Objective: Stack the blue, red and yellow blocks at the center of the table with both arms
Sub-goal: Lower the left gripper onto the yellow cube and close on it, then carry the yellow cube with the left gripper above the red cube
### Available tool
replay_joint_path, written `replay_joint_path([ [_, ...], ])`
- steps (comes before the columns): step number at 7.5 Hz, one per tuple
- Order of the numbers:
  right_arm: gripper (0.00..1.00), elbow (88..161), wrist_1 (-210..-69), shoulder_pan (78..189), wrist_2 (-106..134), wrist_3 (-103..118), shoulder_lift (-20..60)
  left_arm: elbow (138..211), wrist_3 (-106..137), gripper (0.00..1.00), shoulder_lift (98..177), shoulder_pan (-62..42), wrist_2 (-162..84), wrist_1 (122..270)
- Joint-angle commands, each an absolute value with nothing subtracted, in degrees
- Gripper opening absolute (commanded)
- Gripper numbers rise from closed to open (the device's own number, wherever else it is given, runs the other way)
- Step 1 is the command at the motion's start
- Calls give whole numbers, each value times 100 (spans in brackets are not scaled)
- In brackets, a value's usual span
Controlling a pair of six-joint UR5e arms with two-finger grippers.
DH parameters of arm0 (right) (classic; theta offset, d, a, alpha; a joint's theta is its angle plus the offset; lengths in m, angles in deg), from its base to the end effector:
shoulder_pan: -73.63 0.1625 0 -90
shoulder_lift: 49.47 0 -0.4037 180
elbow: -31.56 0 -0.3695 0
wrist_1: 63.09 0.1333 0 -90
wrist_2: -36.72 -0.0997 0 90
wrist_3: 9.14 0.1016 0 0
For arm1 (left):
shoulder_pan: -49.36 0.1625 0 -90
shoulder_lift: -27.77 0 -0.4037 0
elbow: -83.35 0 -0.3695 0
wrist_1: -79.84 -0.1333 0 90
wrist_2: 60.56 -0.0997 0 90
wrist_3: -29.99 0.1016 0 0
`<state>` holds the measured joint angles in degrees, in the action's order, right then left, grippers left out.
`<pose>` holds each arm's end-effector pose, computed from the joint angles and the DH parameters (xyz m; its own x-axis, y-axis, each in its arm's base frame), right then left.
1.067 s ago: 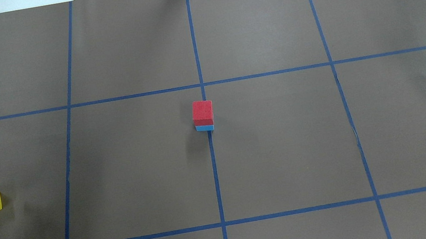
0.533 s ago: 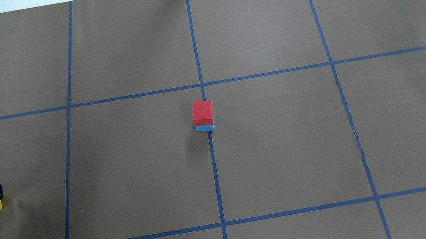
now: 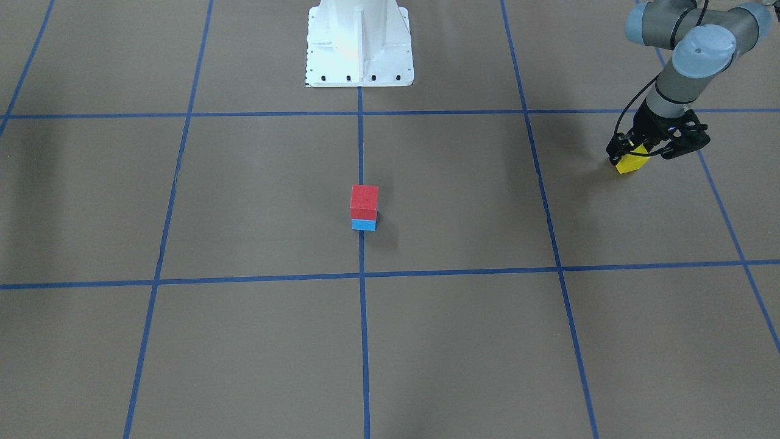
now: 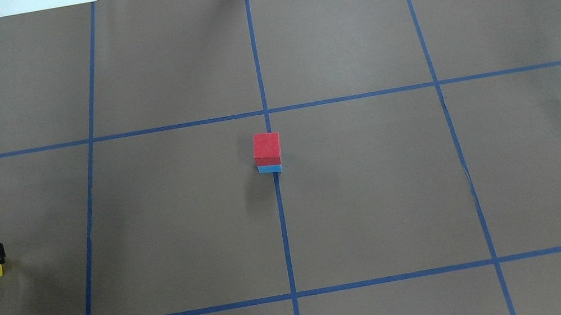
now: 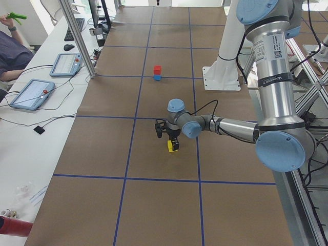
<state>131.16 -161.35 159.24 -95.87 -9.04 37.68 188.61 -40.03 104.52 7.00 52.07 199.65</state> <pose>0.0272 -0.4893 0.5534 0.7304 -0.1039 0.6751 0.0751 0.9946 0.0719 0.2402 -0.3465 0.5696 0.7514 -0.2583 -0.6072 0.2291 0.9651 -0.1271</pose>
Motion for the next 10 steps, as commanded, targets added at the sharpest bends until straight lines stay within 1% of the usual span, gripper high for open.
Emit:
replay_joint_path([
  [1, 99, 13122, -16135, 15924, -9591, -905, 3772, 18952, -3980, 0, 10494, 691, 5516, 19929],
  [2, 99, 13122, -16135, 15924, -9582, -905, 3772, 19048, -3823, 0, 10468, 586, 5910, 19911],
  [3, 99, 13131, -16135, 15932, -9582, -923, 3772, 19354, -3160, 0, 10451, 298, 6028, 19658],
  [4, 99, 13149, -16135, 15985, -9582, -932, 3798, 19905, -2501, 0, 10468, -44, 6055, 18899],
  [5, 99, 13157, -16135, 16029, -9591, -940, 3859, 20520, -1877, 0, 10685, -91, 6064, 17917],
  [6, 99, 13158, -16135, 16038, -9608, -940, 3912, 20735, -1801, 0, 11706, -92, 6020, 16837],
  [7, 99, 13140, -16135, 16055, -9617, -949, 3930, 20728, -1783, 0, 12891, -66, 6003, 15877],
  [8, 99, 13131, -16135, 16064, -9617, -949, 3930, 20563, -1791, 0, 13929, 56, 6002, 15128],
  [9, 99, 13140, -16126, 16116, -9617, -958, 3974, 20143, -1852, 0, 14966, 397, 5994, 14555],
  [10, 99, 13149, -16126, 16152, -9617, -949, 4078, 19513, -1949, 0, 15821, 566, 5898, 14375],
])
